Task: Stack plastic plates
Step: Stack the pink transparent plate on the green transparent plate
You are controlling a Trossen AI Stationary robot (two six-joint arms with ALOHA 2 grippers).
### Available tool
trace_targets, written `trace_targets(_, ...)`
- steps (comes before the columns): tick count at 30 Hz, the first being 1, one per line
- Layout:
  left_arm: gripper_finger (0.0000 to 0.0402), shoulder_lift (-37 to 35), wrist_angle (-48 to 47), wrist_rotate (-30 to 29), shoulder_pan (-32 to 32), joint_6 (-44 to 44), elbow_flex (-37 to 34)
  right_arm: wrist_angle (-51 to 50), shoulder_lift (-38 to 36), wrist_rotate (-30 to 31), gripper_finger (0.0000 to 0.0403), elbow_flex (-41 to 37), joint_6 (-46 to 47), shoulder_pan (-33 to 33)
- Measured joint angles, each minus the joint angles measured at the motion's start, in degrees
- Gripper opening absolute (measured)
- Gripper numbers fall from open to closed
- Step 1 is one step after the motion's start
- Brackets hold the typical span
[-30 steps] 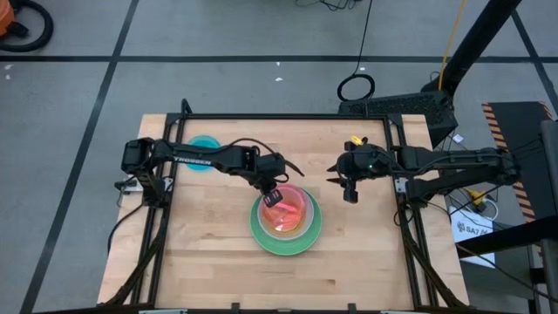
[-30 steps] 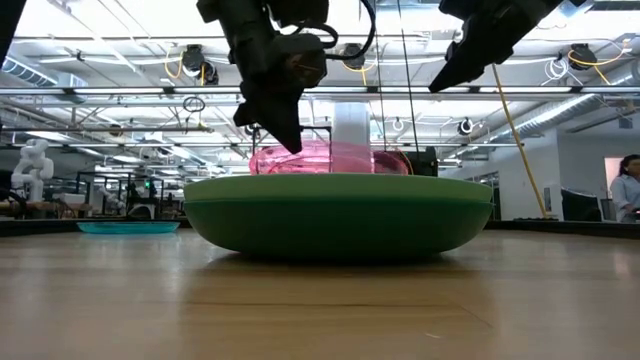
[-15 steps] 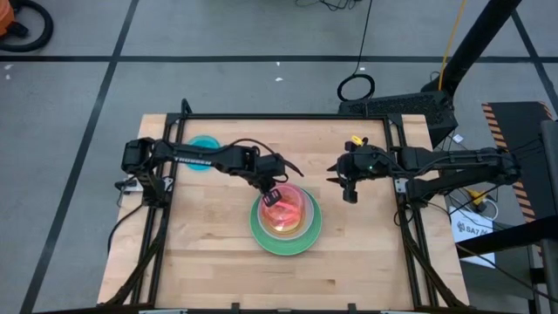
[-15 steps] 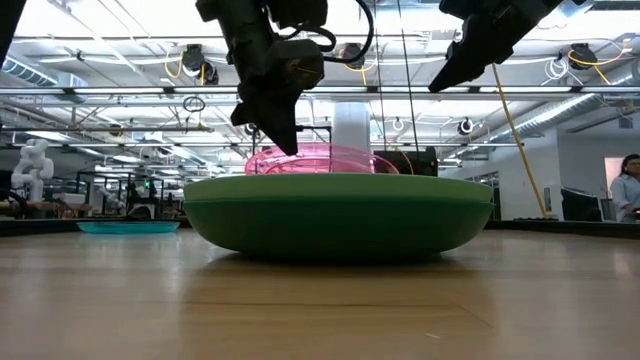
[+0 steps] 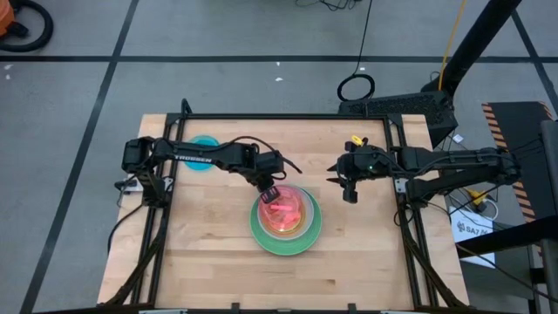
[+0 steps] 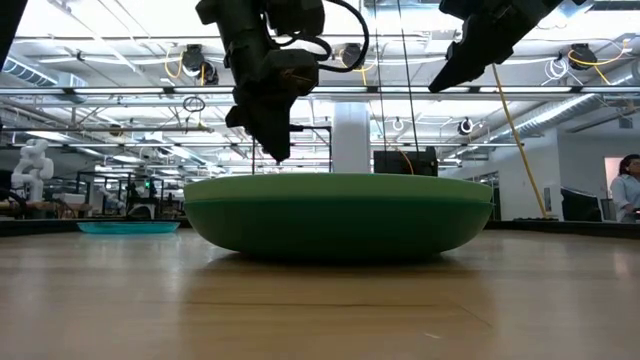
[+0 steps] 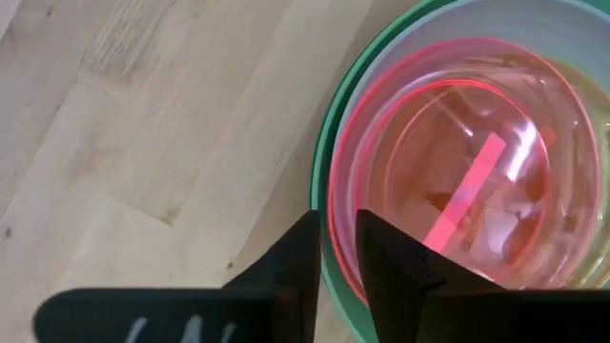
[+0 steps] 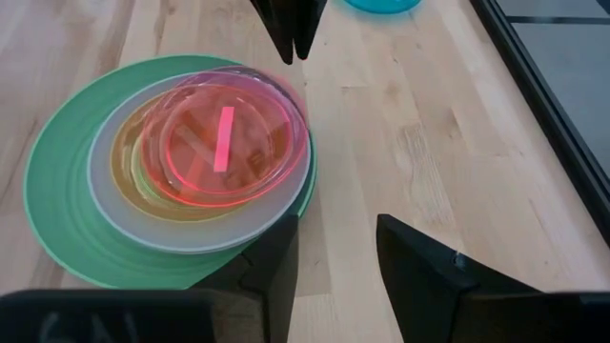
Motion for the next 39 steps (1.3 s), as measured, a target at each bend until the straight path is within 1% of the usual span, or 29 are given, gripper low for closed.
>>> trace_targets(3,0.0086,0.0,-0.53,0.0,0.0,0.63,0.0,0.0,0.0,0.0,0.0134,0.0,0.0,0.0)
trace_targets(7,0.0088,-0.29,-3.37,-0.73,0.38,2.75,0.0,-0.01,0.0,0.01,0.0134,0.0,0.0,0.0)
trace_targets(10,0.0088,-0.74,-6.38,-3.66,0.76,7.21,0.05,0.0,0.0,0.02,0.0134,0.0,0.0,0.0)
trace_targets(13,0.0088,-0.61,-10.42,-8.66,0.74,11.23,0.02,-0.01,0.0,0.02,0.0134,0.0,0.0,0.0)
trace_targets(14,0.0088,-0.61,-10.47,-9.98,0.72,11.75,0.0,0.0,0.0,0.02,0.0134,0.0,-0.01,0.0)
trace_targets(18,0.0088,-0.61,-4.55,-9.37,-0.38,12.69,0.0,0.0,0.02,0.02,0.0134,0.0,0.0,0.0)
trace_targets(22,0.0088,-0.61,-1.43,-7.28,-3.29,15.77,0.0,0.0,0.02,0.02,0.0134,0.0,0.0,0.0)
trace_targets(28,0.0088,-0.5,6.28,-7.28,-8.12,18.88,0.0,0.0,0.02,0.02,0.0134,0.0,0.0,0.0)
trace_targets(30,0.0088,0.86,9.83,-7.19,-9.43,19.17,0.11,0.0,0.02,0.04,0.0134,-0.01,0.0,0.0)
trace_targets(35,0.0088,4.9,12.6,-6.72,-11.34,19.61,-0.02,0.09,0.06,0.04,0.0134,-0.02,0.0,0.0)
trace_targets(39,0.0088,7.79,14.3,-2.4,-12.05,18.36,-0.02,0.85,0.92,-0.08,0.0134,-0.07,0.34,-0.02)
